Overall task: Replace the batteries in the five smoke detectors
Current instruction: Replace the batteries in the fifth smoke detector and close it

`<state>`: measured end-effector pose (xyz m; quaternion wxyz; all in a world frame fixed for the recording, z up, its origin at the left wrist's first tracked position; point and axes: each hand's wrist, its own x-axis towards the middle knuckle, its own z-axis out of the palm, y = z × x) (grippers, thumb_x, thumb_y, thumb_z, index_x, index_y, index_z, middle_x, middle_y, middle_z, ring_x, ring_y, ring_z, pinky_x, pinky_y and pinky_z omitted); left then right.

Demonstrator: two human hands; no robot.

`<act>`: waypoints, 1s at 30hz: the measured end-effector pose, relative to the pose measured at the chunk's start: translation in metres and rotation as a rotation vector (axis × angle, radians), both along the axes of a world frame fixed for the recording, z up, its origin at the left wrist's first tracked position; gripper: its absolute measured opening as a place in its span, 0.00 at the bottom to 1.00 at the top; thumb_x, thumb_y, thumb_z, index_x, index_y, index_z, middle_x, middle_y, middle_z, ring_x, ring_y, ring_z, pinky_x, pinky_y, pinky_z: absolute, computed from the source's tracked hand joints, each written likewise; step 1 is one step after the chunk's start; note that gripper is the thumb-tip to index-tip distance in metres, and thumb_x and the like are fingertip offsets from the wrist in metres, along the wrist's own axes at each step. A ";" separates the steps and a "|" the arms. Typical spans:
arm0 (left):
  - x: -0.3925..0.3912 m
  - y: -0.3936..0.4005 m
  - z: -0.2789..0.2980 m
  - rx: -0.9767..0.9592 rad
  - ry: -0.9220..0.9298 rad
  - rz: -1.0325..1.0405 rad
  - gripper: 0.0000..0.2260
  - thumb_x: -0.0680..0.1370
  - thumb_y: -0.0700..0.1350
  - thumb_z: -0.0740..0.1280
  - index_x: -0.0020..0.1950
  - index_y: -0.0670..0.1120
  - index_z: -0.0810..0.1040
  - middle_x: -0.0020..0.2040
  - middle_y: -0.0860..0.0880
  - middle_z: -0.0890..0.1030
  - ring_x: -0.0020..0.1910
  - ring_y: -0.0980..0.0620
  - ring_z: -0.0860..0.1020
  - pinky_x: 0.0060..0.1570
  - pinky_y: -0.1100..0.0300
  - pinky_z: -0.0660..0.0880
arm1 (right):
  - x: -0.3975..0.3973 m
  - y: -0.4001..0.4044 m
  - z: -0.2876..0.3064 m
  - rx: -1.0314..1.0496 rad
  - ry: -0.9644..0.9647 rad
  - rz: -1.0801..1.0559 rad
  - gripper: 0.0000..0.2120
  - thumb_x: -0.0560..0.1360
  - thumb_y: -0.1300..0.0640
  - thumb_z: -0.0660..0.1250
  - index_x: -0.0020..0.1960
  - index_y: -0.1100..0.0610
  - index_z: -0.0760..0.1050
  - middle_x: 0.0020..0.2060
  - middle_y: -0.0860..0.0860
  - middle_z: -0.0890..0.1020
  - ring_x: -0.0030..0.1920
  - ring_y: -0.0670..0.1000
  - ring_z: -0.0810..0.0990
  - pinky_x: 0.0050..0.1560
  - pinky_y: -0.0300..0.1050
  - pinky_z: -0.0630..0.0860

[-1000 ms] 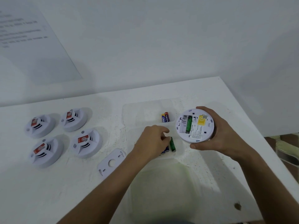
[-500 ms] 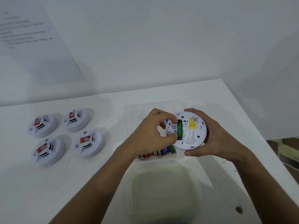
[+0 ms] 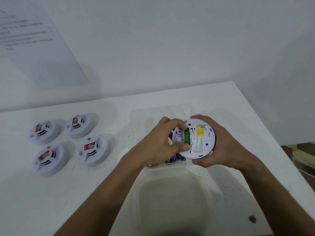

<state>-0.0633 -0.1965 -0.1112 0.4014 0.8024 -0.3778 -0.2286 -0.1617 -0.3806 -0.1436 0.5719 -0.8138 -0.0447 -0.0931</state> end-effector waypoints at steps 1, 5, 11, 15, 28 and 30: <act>0.000 0.000 0.001 0.001 0.004 -0.002 0.18 0.73 0.48 0.73 0.59 0.56 0.70 0.56 0.54 0.69 0.50 0.61 0.74 0.45 0.72 0.72 | 0.001 0.001 0.001 -0.004 -0.008 -0.008 0.41 0.56 0.52 0.80 0.66 0.39 0.68 0.58 0.41 0.78 0.59 0.45 0.79 0.54 0.33 0.77; 0.001 -0.001 0.005 -0.004 0.008 0.000 0.17 0.74 0.45 0.73 0.55 0.53 0.66 0.56 0.53 0.69 0.49 0.60 0.74 0.42 0.70 0.74 | 0.005 0.002 0.002 -0.008 -0.023 -0.024 0.39 0.55 0.49 0.78 0.64 0.44 0.69 0.56 0.37 0.79 0.57 0.40 0.79 0.53 0.29 0.75; -0.004 -0.006 -0.001 -0.183 -0.196 0.215 0.11 0.74 0.50 0.71 0.46 0.54 0.68 0.46 0.56 0.71 0.44 0.62 0.71 0.40 0.74 0.67 | 0.008 -0.004 0.003 -0.008 -0.008 -0.047 0.41 0.56 0.52 0.80 0.65 0.45 0.68 0.56 0.35 0.79 0.58 0.39 0.79 0.54 0.29 0.75; -0.009 -0.011 -0.004 -0.217 -0.122 0.269 0.07 0.74 0.44 0.70 0.45 0.50 0.72 0.39 0.54 0.78 0.37 0.59 0.75 0.35 0.71 0.70 | 0.008 -0.006 0.000 -0.064 -0.015 -0.022 0.43 0.58 0.62 0.80 0.64 0.35 0.69 0.56 0.34 0.78 0.58 0.40 0.79 0.54 0.29 0.75; 0.000 -0.004 -0.029 0.096 0.068 0.325 0.06 0.74 0.48 0.71 0.50 0.53 0.78 0.38 0.52 0.84 0.27 0.60 0.77 0.28 0.70 0.72 | -0.013 -0.036 -0.006 -0.008 0.058 -0.146 0.46 0.54 0.50 0.80 0.70 0.51 0.68 0.60 0.43 0.79 0.62 0.47 0.78 0.56 0.36 0.78; -0.004 -0.010 -0.037 0.147 0.027 0.293 0.07 0.74 0.49 0.71 0.51 0.52 0.79 0.39 0.52 0.83 0.27 0.61 0.76 0.24 0.73 0.68 | -0.013 -0.035 -0.007 -0.009 0.065 -0.152 0.47 0.54 0.49 0.80 0.70 0.51 0.67 0.60 0.42 0.78 0.62 0.46 0.77 0.56 0.35 0.77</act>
